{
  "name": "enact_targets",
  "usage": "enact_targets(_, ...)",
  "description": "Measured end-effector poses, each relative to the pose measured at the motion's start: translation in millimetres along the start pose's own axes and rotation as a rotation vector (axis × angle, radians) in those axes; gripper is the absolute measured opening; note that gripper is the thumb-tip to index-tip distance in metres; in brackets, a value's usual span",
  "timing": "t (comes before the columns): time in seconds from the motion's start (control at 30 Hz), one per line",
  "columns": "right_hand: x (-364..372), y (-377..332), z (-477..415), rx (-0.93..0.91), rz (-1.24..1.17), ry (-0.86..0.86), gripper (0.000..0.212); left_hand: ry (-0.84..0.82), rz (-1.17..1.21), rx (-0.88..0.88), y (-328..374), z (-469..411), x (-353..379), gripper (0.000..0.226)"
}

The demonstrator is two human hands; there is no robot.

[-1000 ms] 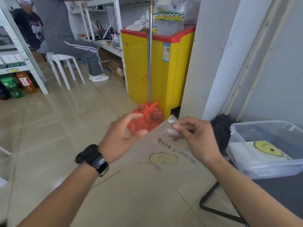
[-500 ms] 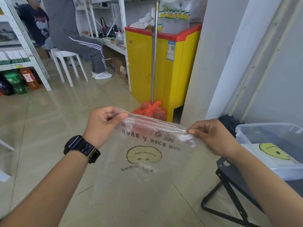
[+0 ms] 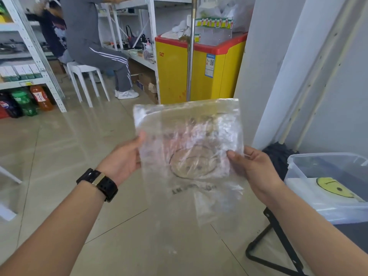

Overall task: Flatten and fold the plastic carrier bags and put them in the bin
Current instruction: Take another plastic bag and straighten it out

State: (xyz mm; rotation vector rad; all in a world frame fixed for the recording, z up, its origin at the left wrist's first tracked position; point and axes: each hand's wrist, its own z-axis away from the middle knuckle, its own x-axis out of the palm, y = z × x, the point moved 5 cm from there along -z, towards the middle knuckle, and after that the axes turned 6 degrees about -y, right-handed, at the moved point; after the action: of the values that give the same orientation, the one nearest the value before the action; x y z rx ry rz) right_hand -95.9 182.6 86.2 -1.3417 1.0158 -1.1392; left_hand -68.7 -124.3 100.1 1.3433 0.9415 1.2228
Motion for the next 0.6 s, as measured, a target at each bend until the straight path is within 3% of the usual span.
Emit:
enact_targets(0.1,-9.5,3.4,-3.1,0.032,-0.112,0.089,0.018,-0.035,-0.138,-0.100,-16.6,-1.5,12.7,0.071)
enact_targets(0.23,-11.8,5.4,-4.8,0.085,-0.066,0.085,0.007,0.184,-0.117,-0.010,-19.6,-9.0,11.8,0.022)
enact_targets(0.37,-4.6,11.7,-0.1,0.195,0.131,-0.077,0.017,0.277,-0.070,-0.004,-21.5,-13.0,3.8,0.018)
enact_targets(0.5,-16.5,11.0,-2.0,0.159,0.121,0.036,0.011,0.298,-0.096,-0.042,-19.9,-12.9,-3.5,0.003)
enact_targets(0.6,-19.7,12.7,-3.4,0.165,0.124,0.062,0.008,0.178,-0.113,-0.079,-20.0,-11.8,1.3,0.008)
